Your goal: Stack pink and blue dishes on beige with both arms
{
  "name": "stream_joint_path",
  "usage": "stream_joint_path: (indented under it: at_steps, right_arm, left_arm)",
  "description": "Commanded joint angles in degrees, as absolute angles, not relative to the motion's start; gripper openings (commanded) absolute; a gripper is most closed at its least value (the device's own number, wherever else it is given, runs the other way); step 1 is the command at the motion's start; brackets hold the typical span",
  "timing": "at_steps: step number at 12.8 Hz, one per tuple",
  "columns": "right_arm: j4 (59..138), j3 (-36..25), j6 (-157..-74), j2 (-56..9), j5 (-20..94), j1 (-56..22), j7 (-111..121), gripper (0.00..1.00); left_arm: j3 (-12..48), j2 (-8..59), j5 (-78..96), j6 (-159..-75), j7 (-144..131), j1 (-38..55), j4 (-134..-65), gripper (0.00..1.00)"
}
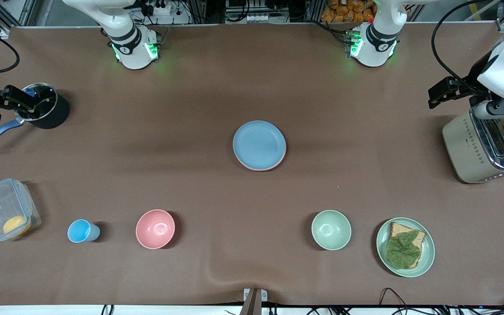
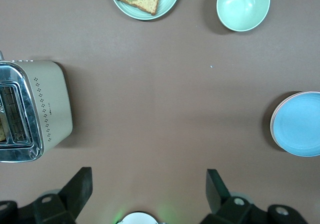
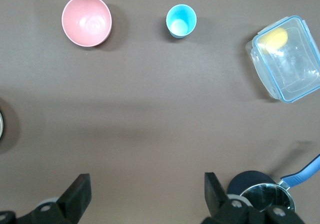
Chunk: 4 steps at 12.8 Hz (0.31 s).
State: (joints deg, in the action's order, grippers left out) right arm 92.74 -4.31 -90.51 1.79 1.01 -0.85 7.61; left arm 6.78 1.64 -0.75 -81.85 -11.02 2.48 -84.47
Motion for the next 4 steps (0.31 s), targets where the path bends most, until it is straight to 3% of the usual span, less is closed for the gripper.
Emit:
stream_joint_path:
  at_steps: [1,4]
  right_arm:
    - [91.85,-3.25,-89.82,1.58,0.18,0.27,6.68,1.00]
    - [91.85,-3.43,-89.74,1.58,0.09,0.26,6.77,1.00]
  left_arm:
    - [6.33,0.79,0.09,-81.30,-10.19,2.37,-84.55,1.00]
    - [6.33,0.70,0.09,-81.30,-10.72,2.55,-84.55,1.00]
